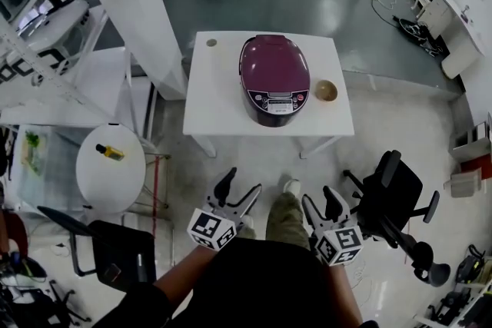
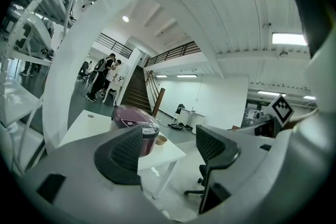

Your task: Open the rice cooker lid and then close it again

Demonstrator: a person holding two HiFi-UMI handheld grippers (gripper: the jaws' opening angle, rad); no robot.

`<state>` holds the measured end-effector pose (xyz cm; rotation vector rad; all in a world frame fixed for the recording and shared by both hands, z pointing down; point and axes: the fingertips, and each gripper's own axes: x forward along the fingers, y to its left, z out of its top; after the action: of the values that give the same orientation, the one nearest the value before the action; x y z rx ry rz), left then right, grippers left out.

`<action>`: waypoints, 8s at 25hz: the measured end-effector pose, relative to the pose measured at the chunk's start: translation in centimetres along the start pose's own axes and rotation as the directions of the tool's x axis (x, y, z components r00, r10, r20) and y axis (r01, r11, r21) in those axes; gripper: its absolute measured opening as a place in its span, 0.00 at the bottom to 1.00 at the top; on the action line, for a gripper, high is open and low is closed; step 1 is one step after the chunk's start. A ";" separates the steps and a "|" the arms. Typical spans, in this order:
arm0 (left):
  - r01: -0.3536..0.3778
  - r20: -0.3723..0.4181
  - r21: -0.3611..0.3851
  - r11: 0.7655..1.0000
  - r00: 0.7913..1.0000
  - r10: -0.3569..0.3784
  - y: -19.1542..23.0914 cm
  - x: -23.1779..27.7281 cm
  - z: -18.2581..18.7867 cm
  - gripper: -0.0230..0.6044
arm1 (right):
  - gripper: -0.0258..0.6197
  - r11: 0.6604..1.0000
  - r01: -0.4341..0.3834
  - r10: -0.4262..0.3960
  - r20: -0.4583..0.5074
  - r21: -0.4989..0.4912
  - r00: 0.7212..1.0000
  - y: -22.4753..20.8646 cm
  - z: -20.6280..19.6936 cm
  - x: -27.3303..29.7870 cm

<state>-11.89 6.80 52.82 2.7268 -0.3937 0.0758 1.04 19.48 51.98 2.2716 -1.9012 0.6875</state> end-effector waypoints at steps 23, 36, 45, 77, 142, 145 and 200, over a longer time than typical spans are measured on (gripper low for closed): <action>-0.355 0.046 -0.019 0.935 0.934 0.355 7.0 11.1 4.1 0.51 | 0.40 0.899 -0.419 0.407 -0.115 -0.126 0.906 -6.0 8.1 20.3; -0.494 0.077 -0.059 0.867 0.864 0.498 9.8 14.1 5.6 0.51 | 0.37 0.793 -0.584 0.555 -0.190 -0.175 0.810 -6.2 9.7 27.2; -0.425 0.091 -0.076 0.902 0.898 0.431 11.9 14.5 8.2 0.51 | 0.10 0.811 -0.557 0.512 -0.244 -0.178 0.824 -4.5 9.5 29.6; -0.415 0.098 -0.133 0.900 0.898 0.428 13.9 13.0 6.7 0.51 | 0.05 0.783 -0.504 0.316 -0.465 -0.365 0.827 -6.3 4.2 34.0; -0.390 0.123 -0.102 0.915 0.908 0.400 12.8 12.9 7.7 0.51 | 0.05 0.780 -0.408 0.256 -0.352 -0.475 0.900 -5.7 6.4 32.1; -0.377 0.127 -0.096 0.921 0.913 0.387 12.4 13.3 8.0 0.51 | 0.05 0.793 -0.400 0.261 -0.336 -0.460 0.905 -6.0 6.9 31.7; -0.021 0.119 0.195 0.981 0.993 -0.002 24.1 36.7 35.0 0.51 | 0.05 0.944 -0.265 0.242 -0.135 -0.196 0.961 -14.4 12.9 28.7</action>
<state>16.41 -37.48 33.14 2.9331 -0.4545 -0.0477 21.68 -8.16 54.91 1.8445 -2.1221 0.5881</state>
